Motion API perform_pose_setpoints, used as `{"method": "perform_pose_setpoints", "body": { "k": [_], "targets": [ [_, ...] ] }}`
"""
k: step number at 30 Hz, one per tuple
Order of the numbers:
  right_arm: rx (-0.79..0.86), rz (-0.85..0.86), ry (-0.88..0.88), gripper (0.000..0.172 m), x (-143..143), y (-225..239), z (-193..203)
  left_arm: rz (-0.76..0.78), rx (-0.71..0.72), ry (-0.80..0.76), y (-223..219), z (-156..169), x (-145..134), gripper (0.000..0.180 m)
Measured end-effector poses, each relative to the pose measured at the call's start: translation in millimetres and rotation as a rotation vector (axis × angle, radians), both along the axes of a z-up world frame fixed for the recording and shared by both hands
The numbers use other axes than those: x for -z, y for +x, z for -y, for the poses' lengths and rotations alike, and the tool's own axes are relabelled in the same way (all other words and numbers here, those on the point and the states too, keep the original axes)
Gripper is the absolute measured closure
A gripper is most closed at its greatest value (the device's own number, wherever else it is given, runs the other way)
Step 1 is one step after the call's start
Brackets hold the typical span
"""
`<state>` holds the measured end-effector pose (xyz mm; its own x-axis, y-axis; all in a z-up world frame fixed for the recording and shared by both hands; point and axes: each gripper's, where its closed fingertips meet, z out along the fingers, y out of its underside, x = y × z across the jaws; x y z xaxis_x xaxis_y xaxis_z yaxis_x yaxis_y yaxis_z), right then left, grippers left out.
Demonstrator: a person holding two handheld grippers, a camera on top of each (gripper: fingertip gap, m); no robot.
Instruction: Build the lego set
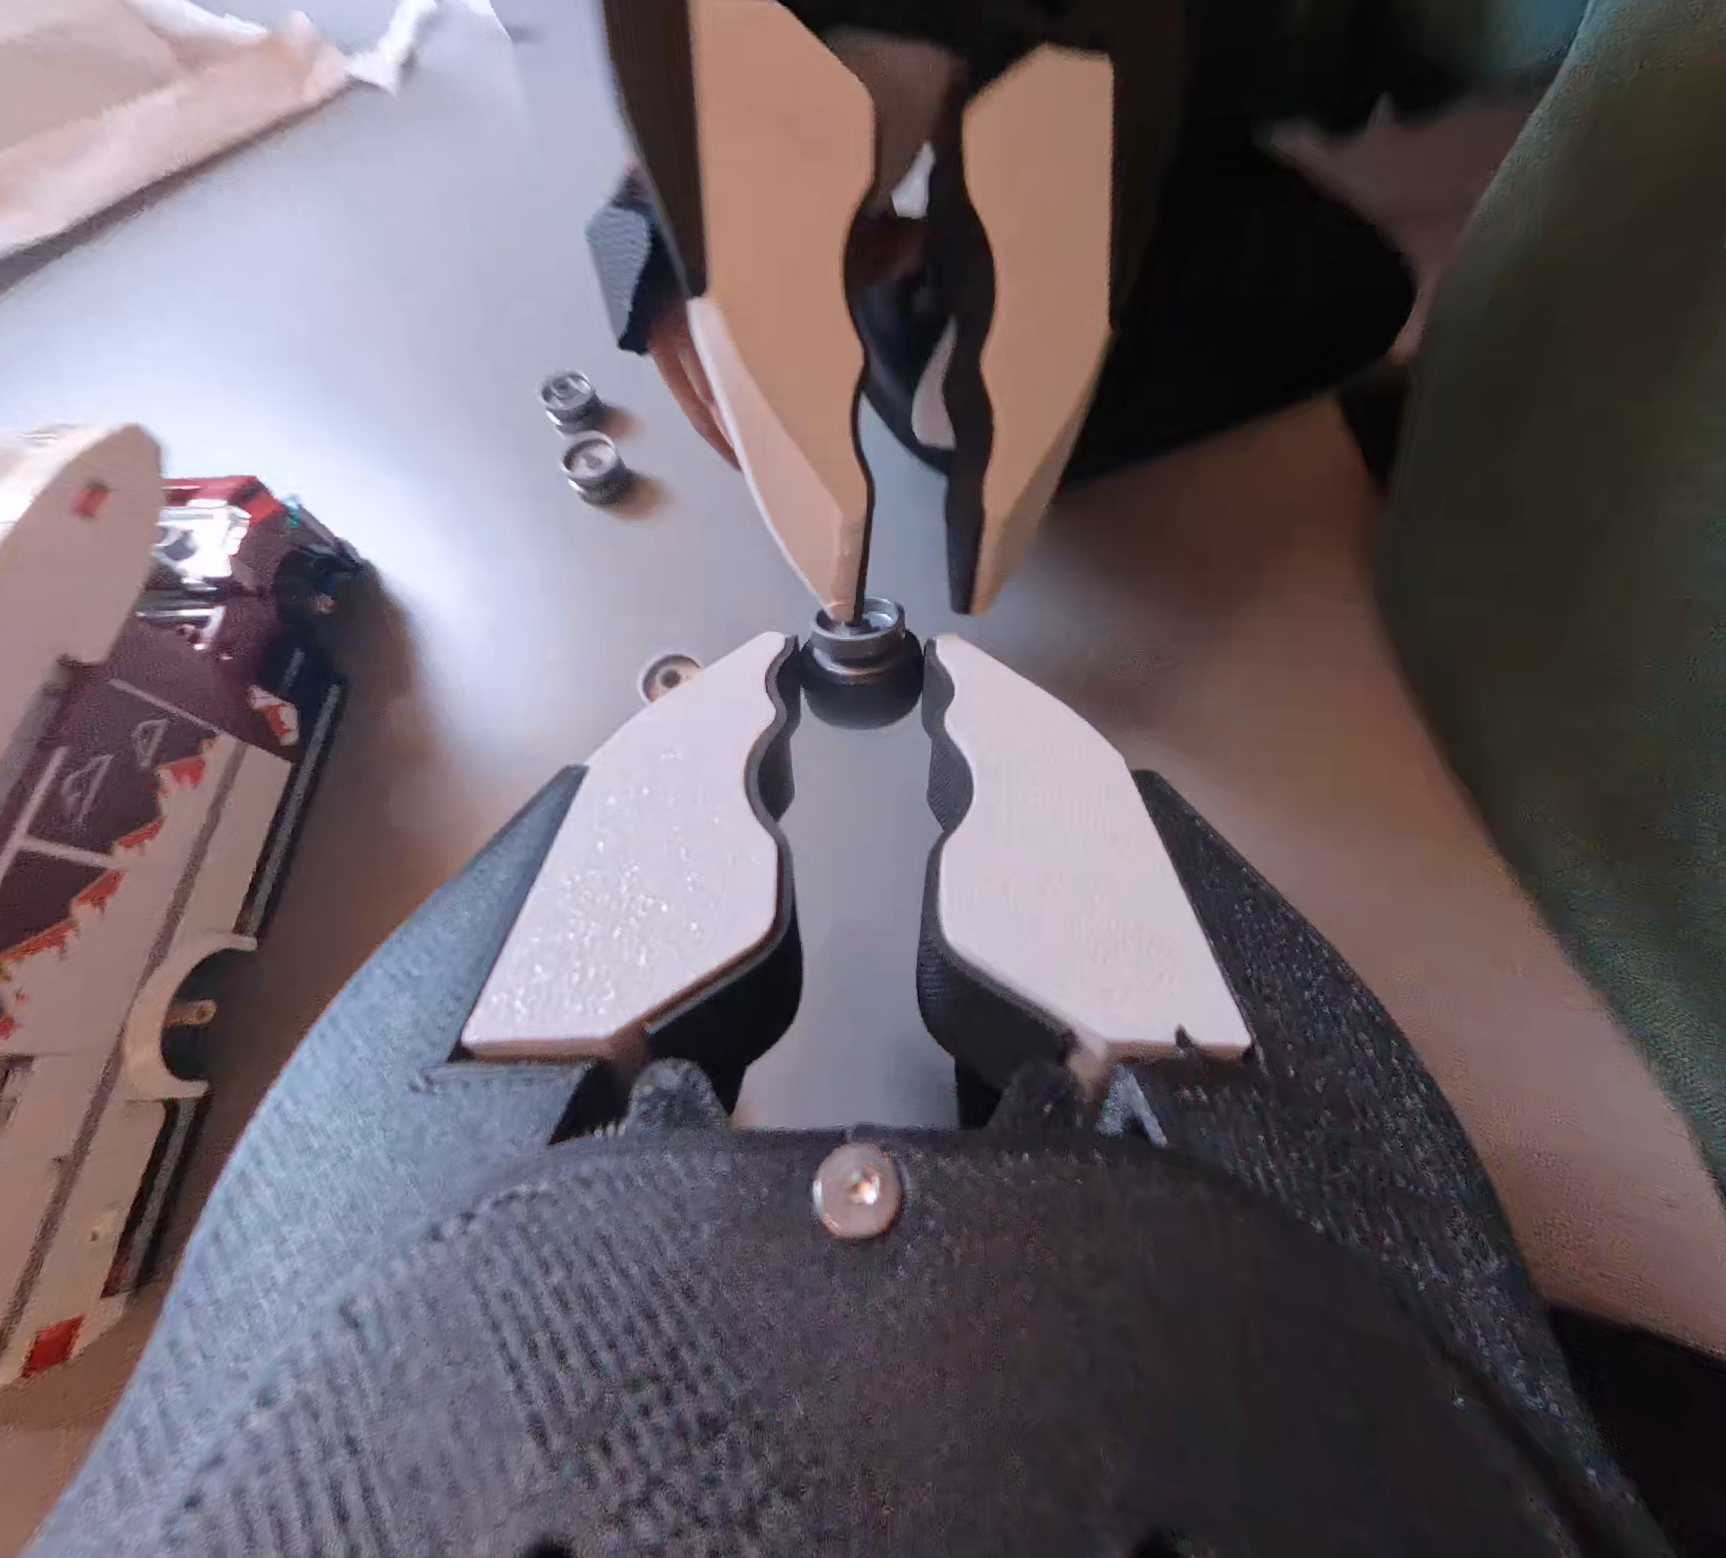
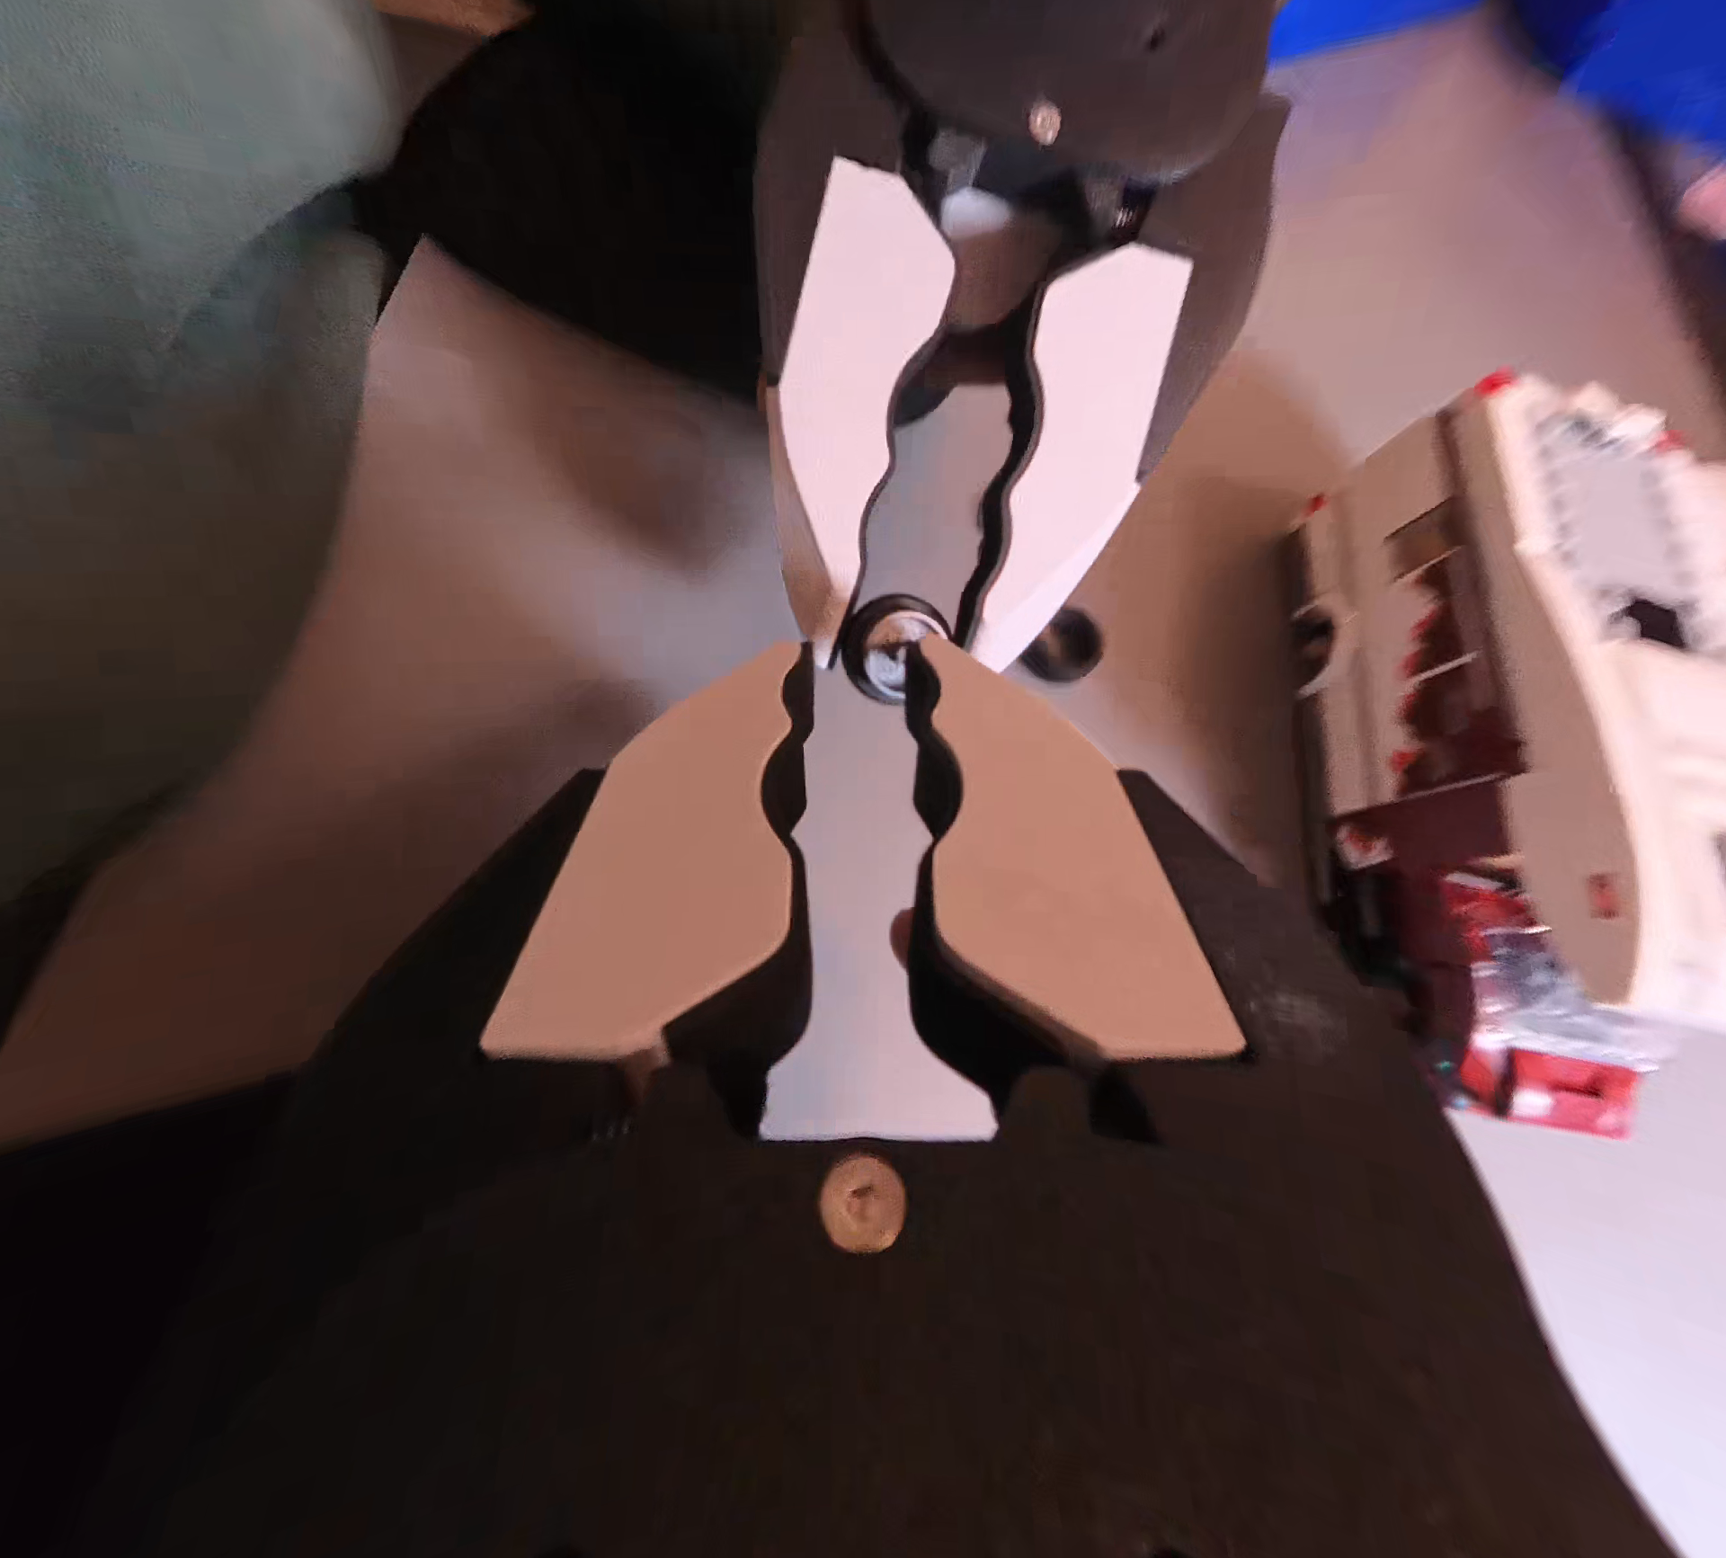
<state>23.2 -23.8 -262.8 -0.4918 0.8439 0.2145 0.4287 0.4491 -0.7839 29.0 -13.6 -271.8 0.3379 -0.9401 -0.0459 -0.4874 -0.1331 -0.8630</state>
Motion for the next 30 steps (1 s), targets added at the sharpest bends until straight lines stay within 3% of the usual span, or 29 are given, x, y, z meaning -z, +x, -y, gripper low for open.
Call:
{"method": "perform_pose_setpoints", "body": {
  "k": [4,10,15,26,30],
  "targets": [
    [-0.002,0.171,-0.017,0.159,23.6,3.4,-0.2,-0.152,0.053,-0.003,2.0,4.0,23.8,0.155],
    [0.016,0.315,-0.056,0.165,34.6,-8.5,-0.4,-0.285,0.049,-0.024,-7.8,5.1,41.4,0.155],
    [0.045,0.430,-0.096,0.170,38.6,-15.8,5.5,-0.286,0.016,-0.093,-17.9,5.7,42.5,0.152],
    [0.169,0.533,-0.266,0.172,28.3,-24.2,5.4,-0.276,0.017,-0.079,-23.1,8.9,42.7,0.156],
    [0.200,0.551,-0.200,0.172,35.3,-24.8,0.3,-0.274,0.017,-0.076,-23.0,8.9,42.7,0.156]
  ]
}}
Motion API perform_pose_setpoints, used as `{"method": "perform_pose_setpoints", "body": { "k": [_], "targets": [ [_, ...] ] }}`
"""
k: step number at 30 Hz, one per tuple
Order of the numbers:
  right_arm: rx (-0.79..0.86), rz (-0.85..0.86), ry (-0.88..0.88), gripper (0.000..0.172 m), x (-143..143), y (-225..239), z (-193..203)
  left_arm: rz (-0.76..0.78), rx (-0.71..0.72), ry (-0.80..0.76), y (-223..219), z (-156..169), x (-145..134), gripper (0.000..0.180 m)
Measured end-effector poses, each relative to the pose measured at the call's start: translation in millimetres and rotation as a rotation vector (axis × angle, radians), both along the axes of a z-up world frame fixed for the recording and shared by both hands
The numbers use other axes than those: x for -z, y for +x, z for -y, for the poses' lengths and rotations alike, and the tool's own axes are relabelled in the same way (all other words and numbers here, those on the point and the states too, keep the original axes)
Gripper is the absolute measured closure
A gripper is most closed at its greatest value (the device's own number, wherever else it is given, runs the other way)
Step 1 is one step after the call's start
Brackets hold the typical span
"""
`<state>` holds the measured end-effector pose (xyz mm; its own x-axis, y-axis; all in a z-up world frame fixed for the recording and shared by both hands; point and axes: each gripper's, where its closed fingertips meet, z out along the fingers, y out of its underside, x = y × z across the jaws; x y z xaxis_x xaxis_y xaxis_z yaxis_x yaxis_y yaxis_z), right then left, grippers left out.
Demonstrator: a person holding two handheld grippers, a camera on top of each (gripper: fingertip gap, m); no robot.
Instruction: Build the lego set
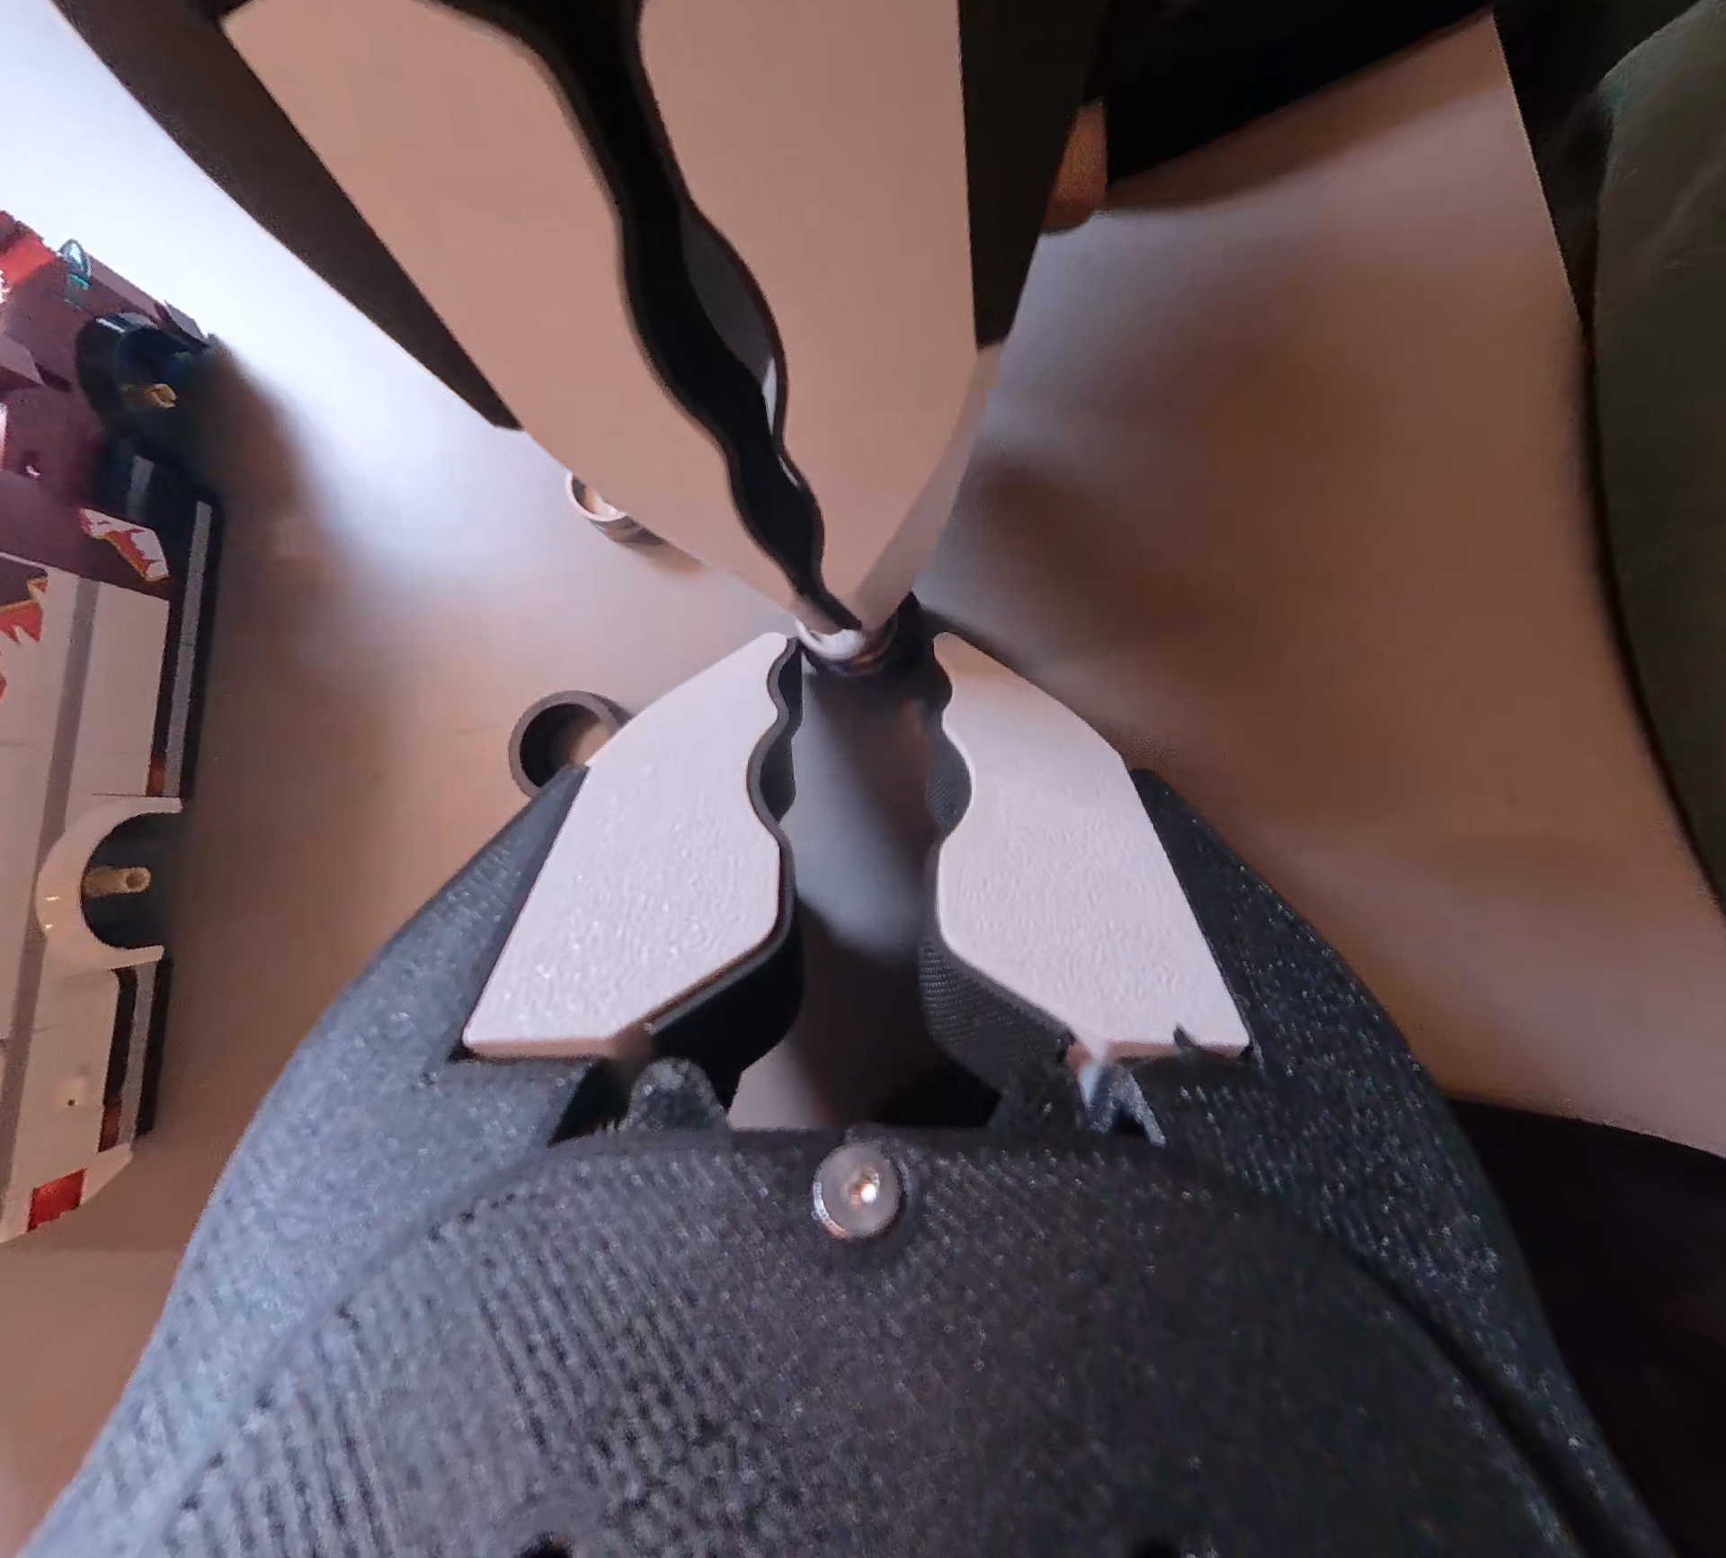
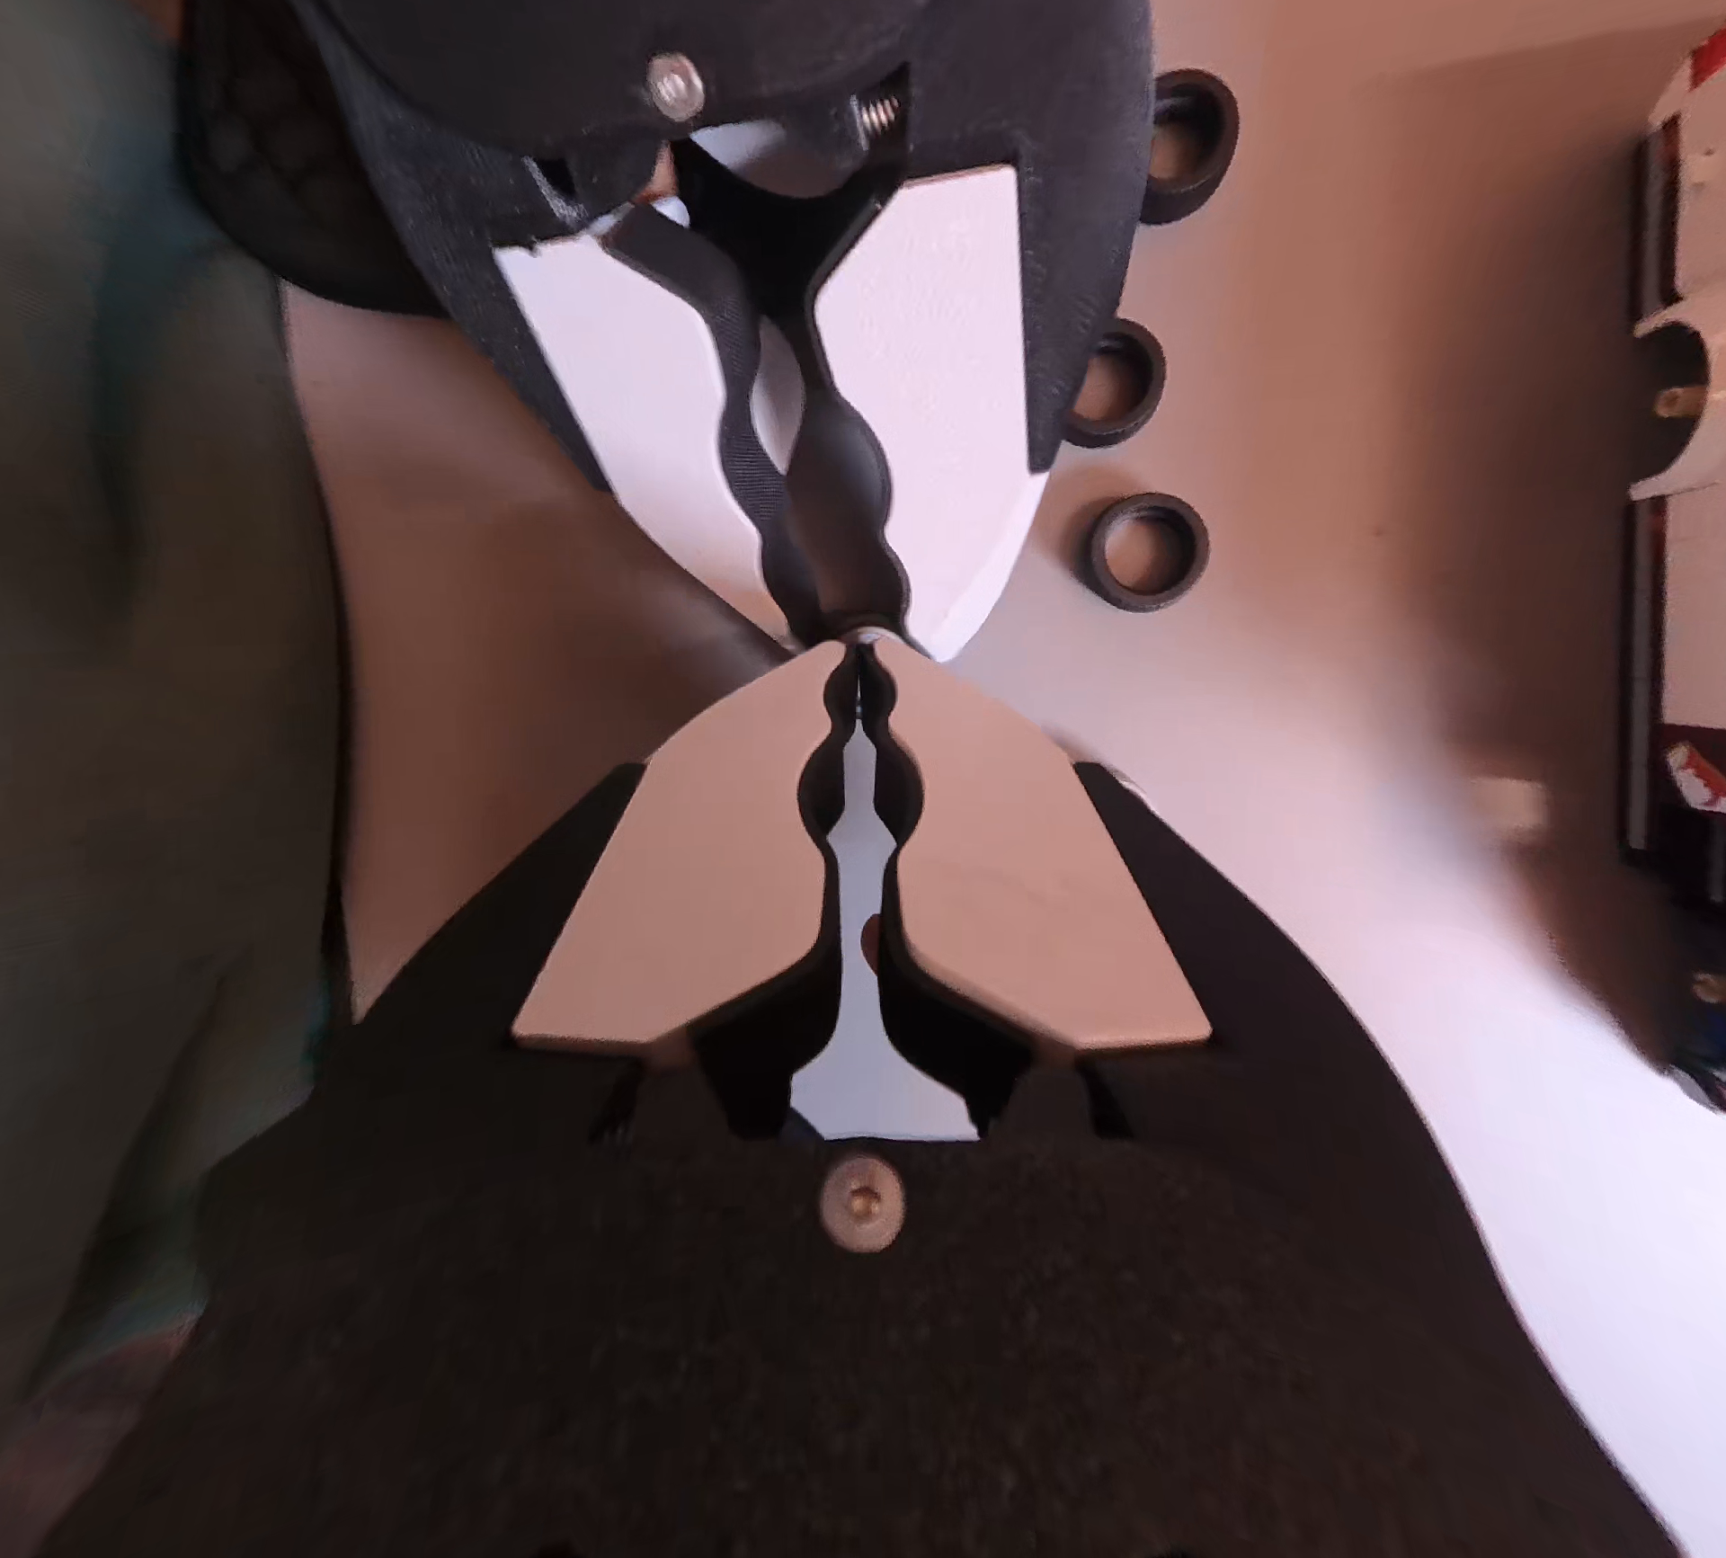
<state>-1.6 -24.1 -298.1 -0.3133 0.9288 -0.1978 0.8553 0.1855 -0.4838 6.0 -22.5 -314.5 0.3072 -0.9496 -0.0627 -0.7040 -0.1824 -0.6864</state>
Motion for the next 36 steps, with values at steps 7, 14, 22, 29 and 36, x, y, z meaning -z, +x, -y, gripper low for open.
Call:
{"method": "perform_pose_setpoints", "body": {
  "k": [7,14,22,29,36],
  "targets": [
    [-0.006,0.049,0.071,0.172,4.2,4.2,-0.2,0.004,0.007,0.005,0.3,1.5,0.1,0.156],
    [0.000,0.096,0.101,0.172,5.2,5.0,0.3,-0.017,0.004,0.051,-3.5,2.5,-0.8,0.159],
    [0.002,0.163,0.121,0.172,5.7,5.8,0.3,-0.021,-0.012,0.068,-7.5,3.8,-0.5,0.165],
    [-0.001,0.206,0.126,0.172,6.1,5.7,0.4,-0.015,-0.014,0.068,-7.5,3.8,-0.4,0.165],
    [-0.006,0.242,0.132,0.172,6.5,5.3,0.9,-0.009,-0.017,0.066,-7.4,4.0,-0.3,0.165]
  ]
}}
